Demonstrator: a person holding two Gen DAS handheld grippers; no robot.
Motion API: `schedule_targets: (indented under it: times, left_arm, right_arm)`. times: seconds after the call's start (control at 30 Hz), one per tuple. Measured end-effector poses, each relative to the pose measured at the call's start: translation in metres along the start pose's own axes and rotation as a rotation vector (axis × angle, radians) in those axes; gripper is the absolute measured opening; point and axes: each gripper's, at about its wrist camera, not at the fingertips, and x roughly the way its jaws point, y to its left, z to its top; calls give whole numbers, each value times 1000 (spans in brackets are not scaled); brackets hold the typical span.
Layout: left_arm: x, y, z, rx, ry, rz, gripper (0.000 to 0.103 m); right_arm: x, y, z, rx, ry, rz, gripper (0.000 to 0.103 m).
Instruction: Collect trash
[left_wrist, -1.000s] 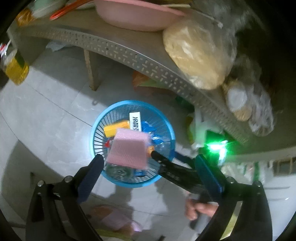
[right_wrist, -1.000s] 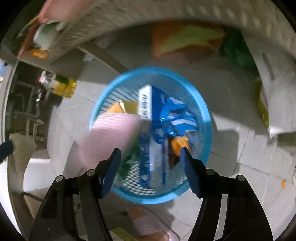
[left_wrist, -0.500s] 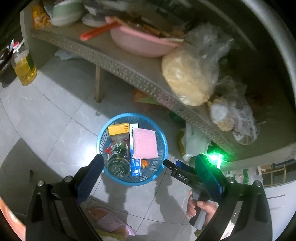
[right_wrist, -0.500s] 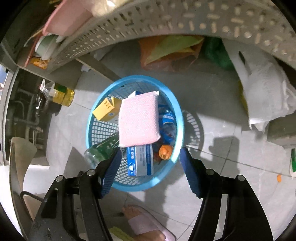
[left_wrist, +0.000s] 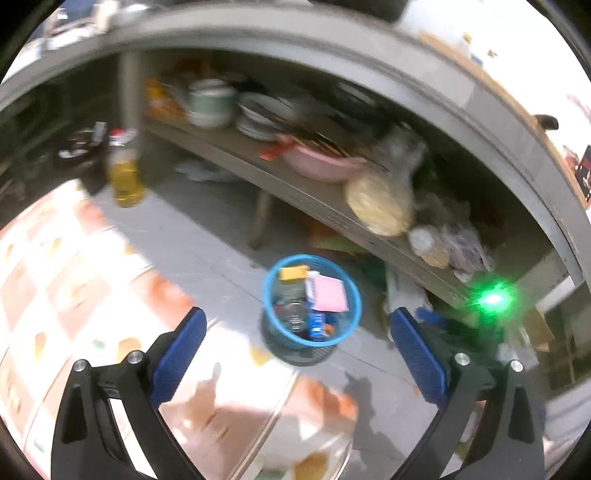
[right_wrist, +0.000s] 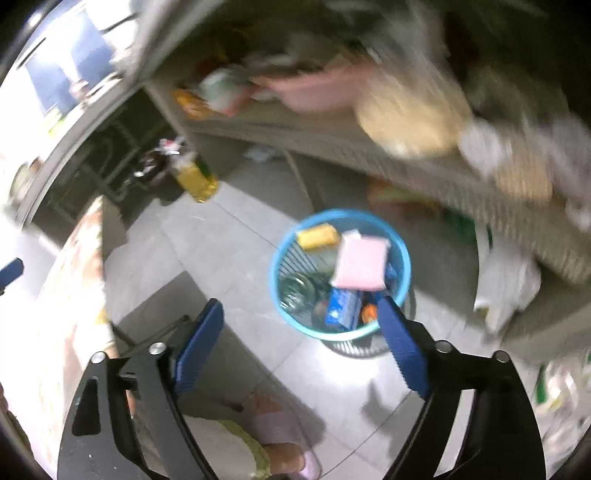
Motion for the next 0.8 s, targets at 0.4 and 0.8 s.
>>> schedule_targets:
  times: [0.4, 0.8]
  left_arm:
    - [-117, 40, -107, -303, -238, 328, 98]
    - [-145, 1, -145, -333, -282, 534, 98]
  right_arm:
    - [-83, 106, -9, -329, -188, 114, 95]
    - [-103, 136, -51, -408, -215, 155, 95]
